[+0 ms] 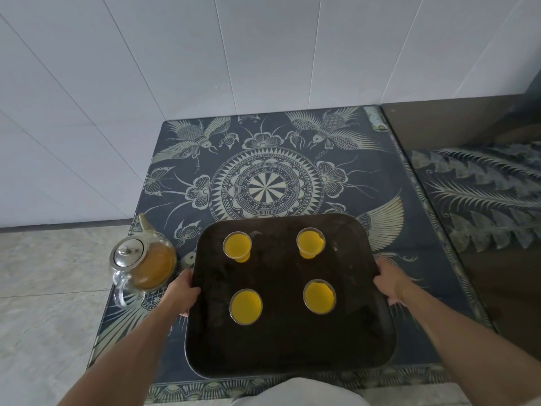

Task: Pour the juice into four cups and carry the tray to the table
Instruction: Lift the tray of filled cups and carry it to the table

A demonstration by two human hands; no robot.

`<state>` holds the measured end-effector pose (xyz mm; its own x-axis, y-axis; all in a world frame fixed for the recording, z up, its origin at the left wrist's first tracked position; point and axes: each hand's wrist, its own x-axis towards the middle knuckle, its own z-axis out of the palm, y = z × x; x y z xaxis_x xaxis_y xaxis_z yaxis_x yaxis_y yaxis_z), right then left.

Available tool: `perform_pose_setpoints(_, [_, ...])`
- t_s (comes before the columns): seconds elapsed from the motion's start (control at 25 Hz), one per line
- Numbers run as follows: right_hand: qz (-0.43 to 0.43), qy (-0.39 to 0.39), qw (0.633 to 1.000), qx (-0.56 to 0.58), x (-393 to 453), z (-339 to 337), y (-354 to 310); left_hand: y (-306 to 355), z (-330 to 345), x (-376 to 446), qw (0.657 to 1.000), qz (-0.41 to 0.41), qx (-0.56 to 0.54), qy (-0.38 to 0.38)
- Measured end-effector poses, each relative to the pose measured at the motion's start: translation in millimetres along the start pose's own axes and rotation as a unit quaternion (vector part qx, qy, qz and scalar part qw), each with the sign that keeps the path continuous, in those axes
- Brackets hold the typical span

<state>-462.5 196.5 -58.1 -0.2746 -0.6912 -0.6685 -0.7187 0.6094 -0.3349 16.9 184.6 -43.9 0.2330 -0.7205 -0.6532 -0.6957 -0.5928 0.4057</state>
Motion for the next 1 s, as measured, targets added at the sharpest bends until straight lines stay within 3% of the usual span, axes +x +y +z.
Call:
perform_pose_setpoints(0.72, [-0.065, -0.025, 0.998, -0.008, 23, -5, -8, -44, 22, -56, 0.99, -0.054, -0.117, 0.05])
perform_pose_setpoints(0.92, [-0.087, -0.063, 0.994, -0.028, 133, 23, 34, -63, 34, -87, 0.986, -0.064, -0.136, 0.076])
perform_pose_setpoints(1.0, [-0.101, -0.064, 0.992, -0.031, 104, 17, 18, -73, 40, -98, 0.985, -0.068, -0.129, 0.093])
